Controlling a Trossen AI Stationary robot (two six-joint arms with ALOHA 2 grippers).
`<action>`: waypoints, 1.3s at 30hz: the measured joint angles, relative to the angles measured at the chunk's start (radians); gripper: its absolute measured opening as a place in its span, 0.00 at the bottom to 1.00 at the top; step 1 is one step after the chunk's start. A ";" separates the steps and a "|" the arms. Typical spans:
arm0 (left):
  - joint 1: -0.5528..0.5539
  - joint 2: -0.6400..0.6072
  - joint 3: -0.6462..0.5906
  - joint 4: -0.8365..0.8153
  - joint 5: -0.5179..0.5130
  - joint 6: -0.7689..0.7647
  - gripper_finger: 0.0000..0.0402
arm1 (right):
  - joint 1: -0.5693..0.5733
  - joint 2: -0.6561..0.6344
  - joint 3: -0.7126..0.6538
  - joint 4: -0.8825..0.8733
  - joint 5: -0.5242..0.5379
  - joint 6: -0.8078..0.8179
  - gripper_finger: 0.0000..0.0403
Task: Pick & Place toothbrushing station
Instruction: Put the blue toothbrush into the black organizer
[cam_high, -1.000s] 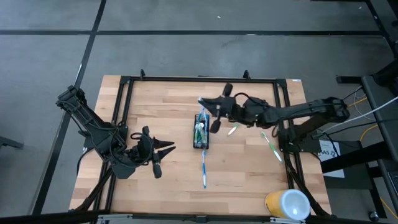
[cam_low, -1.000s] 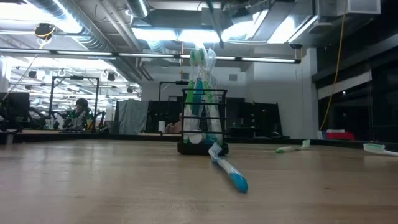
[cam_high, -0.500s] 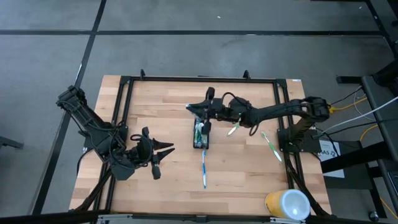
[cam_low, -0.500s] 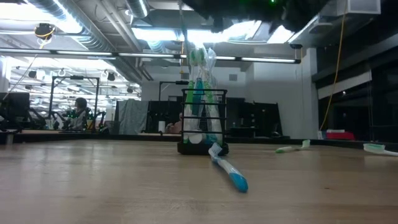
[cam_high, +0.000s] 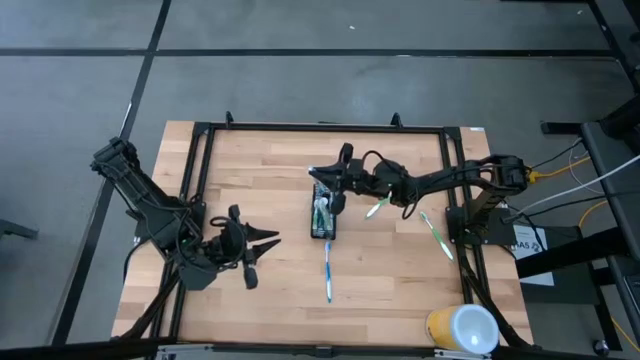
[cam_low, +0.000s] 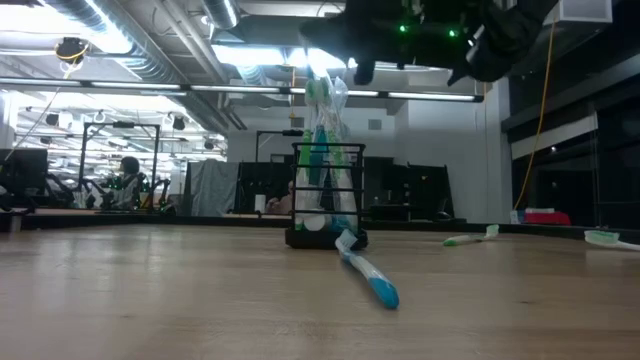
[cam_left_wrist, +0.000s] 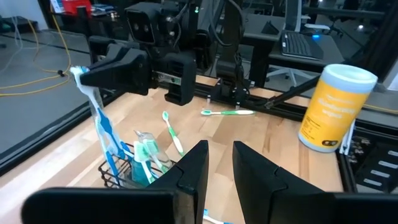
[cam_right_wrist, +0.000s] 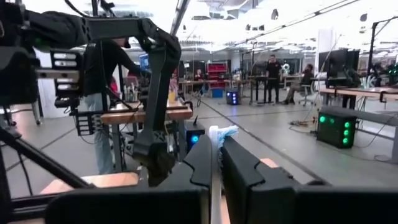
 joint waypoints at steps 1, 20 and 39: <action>0.001 0.000 0.000 0.000 0.001 0.000 0.17 | -0.002 0.000 -0.011 0.007 -0.001 0.007 0.04; 0.004 0.000 0.000 -0.012 0.004 -0.021 0.17 | -0.034 0.099 -0.031 0.237 -0.034 0.093 0.04; 0.002 0.000 0.000 -0.071 0.057 -0.043 0.17 | -0.034 0.131 -0.030 0.150 0.061 0.090 0.13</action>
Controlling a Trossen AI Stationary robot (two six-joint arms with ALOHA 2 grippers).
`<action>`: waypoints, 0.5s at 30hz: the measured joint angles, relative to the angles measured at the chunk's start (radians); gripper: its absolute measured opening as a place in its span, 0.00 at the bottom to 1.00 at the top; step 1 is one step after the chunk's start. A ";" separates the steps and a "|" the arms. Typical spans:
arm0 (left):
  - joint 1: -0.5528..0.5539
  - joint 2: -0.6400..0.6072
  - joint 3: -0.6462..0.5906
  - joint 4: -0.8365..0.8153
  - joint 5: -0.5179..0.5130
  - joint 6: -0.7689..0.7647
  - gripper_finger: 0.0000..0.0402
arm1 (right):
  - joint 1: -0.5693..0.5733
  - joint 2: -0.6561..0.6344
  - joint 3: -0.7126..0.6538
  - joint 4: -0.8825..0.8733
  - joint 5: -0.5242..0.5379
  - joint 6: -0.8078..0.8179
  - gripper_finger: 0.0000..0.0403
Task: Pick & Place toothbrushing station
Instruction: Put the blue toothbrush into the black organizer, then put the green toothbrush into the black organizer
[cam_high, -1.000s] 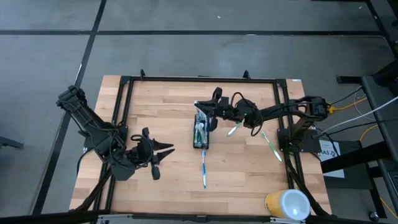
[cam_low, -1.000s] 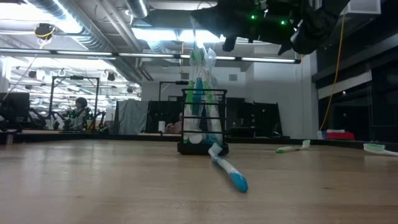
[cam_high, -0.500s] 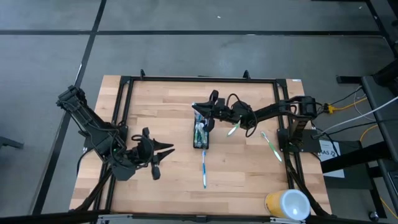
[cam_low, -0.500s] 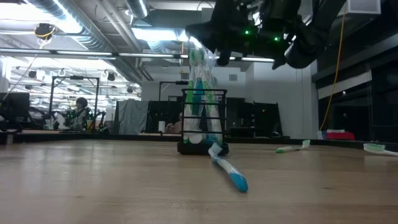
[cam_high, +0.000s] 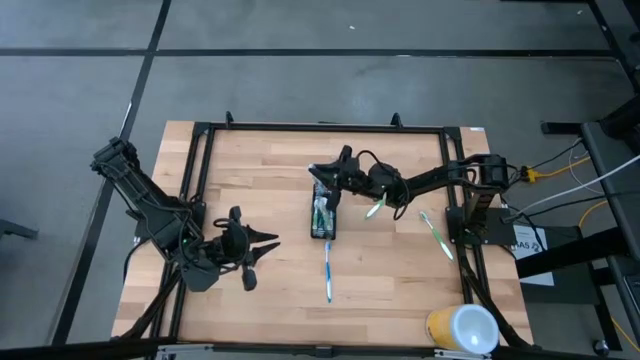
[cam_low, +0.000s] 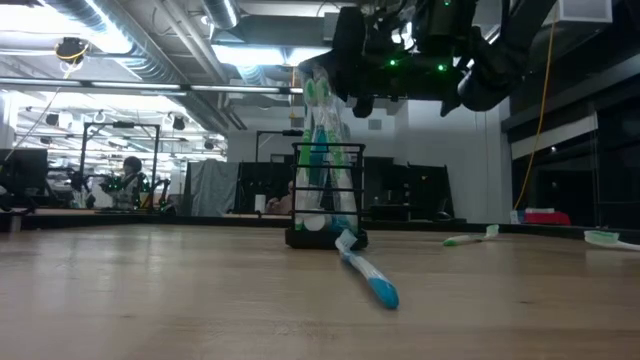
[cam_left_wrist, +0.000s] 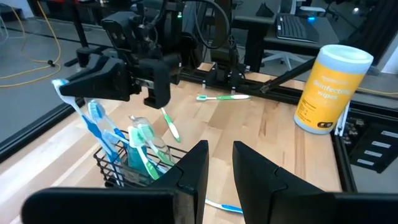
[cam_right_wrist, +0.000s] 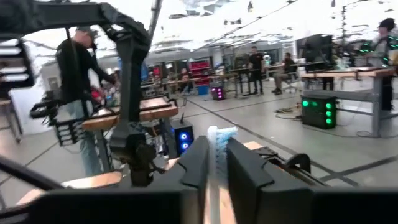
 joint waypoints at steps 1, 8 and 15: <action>-0.001 0.000 0.000 0.001 0.000 0.000 0.17 | 0.000 0.000 0.000 0.002 0.010 0.011 0.17; -0.009 0.000 0.000 0.002 0.000 -0.011 0.17 | 0.000 -0.004 0.000 0.029 0.018 0.029 0.36; -0.019 0.000 0.000 0.002 0.000 -0.019 0.17 | 0.000 -0.048 0.000 0.030 0.021 0.016 0.39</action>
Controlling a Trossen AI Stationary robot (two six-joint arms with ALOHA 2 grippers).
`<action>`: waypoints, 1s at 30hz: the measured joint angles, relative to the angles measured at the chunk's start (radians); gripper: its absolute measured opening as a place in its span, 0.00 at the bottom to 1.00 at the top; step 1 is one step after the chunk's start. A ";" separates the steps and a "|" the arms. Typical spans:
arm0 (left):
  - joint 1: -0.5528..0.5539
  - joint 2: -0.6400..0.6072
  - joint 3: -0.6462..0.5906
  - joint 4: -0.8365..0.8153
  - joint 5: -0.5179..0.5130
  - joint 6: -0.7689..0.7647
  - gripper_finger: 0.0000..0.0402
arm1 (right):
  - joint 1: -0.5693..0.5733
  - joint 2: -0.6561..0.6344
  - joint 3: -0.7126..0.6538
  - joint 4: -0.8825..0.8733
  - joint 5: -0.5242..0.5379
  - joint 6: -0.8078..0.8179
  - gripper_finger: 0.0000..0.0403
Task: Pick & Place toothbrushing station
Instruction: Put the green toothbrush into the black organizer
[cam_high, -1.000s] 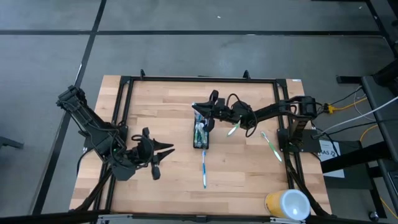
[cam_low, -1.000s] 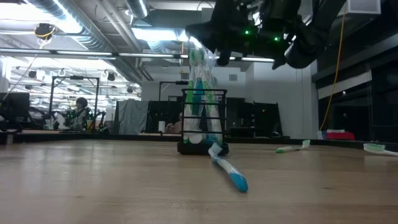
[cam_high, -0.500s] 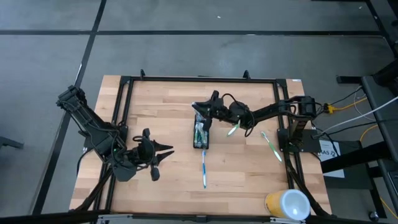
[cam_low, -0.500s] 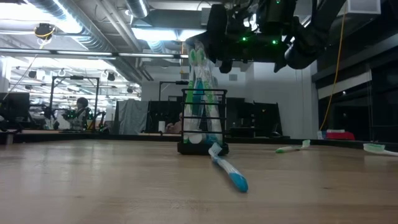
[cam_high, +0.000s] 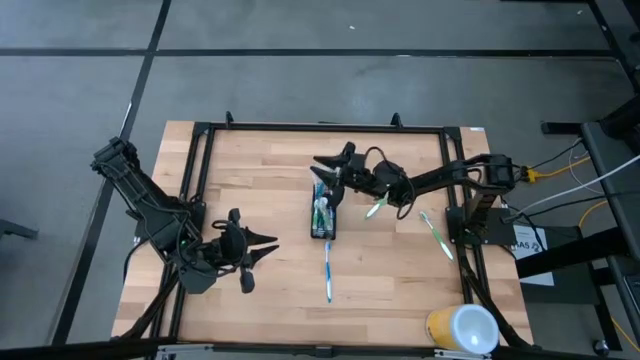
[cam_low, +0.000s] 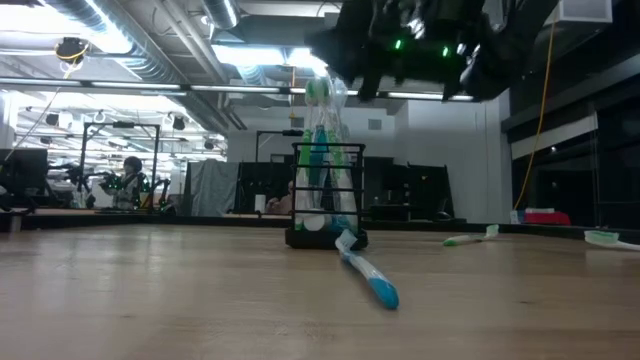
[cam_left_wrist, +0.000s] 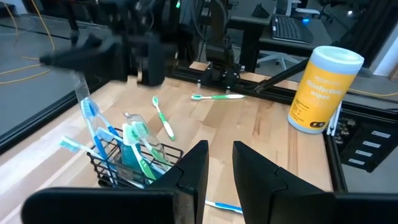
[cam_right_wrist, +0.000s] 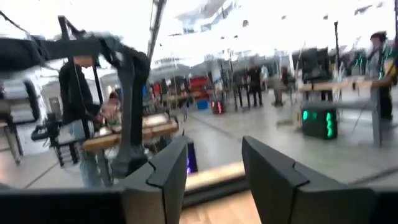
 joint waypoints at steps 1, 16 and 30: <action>-0.002 0.000 0.000 0.000 -0.002 0.000 0.17 | 0.000 -0.028 0.000 -0.004 0.010 -0.021 0.38; 0.004 0.000 0.000 -0.023 -0.096 0.063 0.17 | 0.115 -0.725 0.025 -1.638 0.275 0.577 0.26; 0.040 0.000 0.000 -0.014 -0.075 0.081 0.17 | -0.109 -0.483 0.096 -2.190 0.110 1.244 0.16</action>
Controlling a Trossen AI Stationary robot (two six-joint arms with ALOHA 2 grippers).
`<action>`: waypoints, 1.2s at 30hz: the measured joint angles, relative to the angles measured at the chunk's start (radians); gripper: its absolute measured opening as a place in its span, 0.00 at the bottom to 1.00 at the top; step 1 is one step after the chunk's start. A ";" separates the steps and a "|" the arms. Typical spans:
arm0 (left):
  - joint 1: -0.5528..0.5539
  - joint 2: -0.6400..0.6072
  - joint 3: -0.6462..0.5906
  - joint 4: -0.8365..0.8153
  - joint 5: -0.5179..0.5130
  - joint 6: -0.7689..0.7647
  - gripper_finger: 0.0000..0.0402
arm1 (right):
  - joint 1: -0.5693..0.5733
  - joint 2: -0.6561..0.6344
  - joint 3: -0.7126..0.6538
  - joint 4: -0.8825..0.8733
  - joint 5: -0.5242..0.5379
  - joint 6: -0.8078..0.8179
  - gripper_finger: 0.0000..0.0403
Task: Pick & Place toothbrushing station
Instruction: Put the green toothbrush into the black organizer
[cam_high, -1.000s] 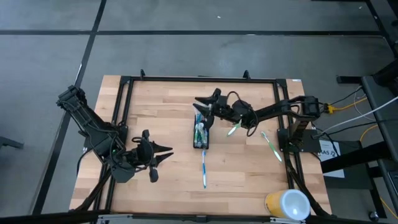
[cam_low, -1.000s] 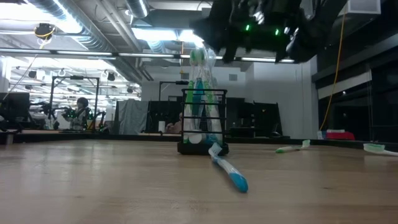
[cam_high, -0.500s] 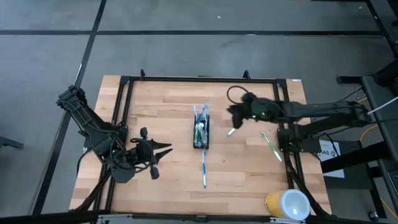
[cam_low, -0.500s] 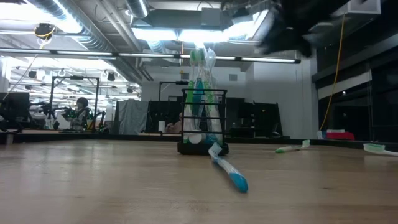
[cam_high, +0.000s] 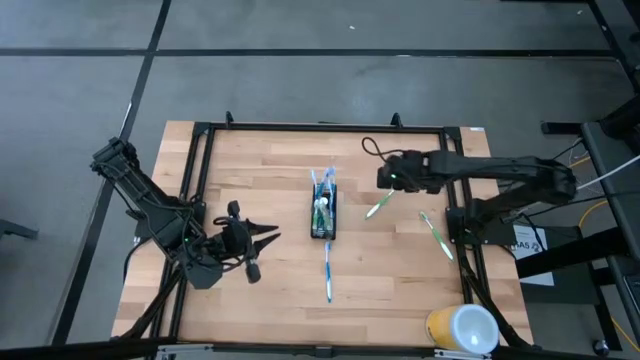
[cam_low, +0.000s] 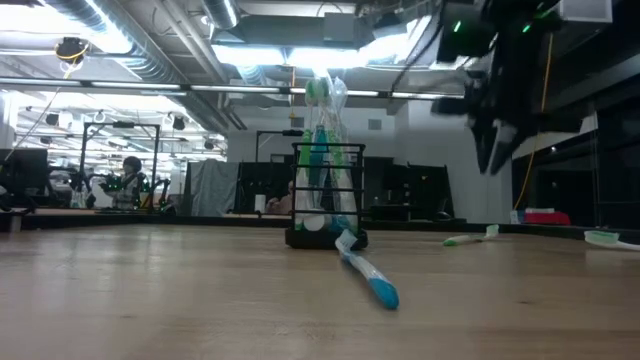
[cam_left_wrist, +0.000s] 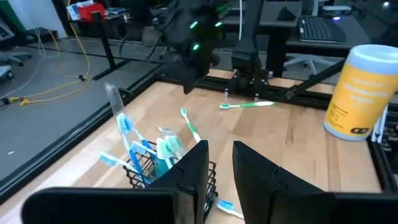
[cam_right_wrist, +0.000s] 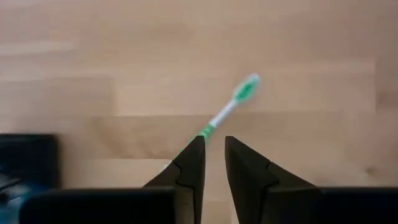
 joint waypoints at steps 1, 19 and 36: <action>-0.002 0.000 0.000 0.003 0.001 0.004 0.17 | -0.029 0.028 0.000 -0.001 -0.029 0.000 0.16; -0.050 -0.026 0.000 0.015 -0.007 0.086 0.17 | -0.216 0.239 0.000 0.039 -0.147 0.101 0.16; -0.050 -0.027 0.000 0.027 -0.020 0.087 0.17 | -0.238 0.397 0.002 0.136 -0.149 0.034 0.16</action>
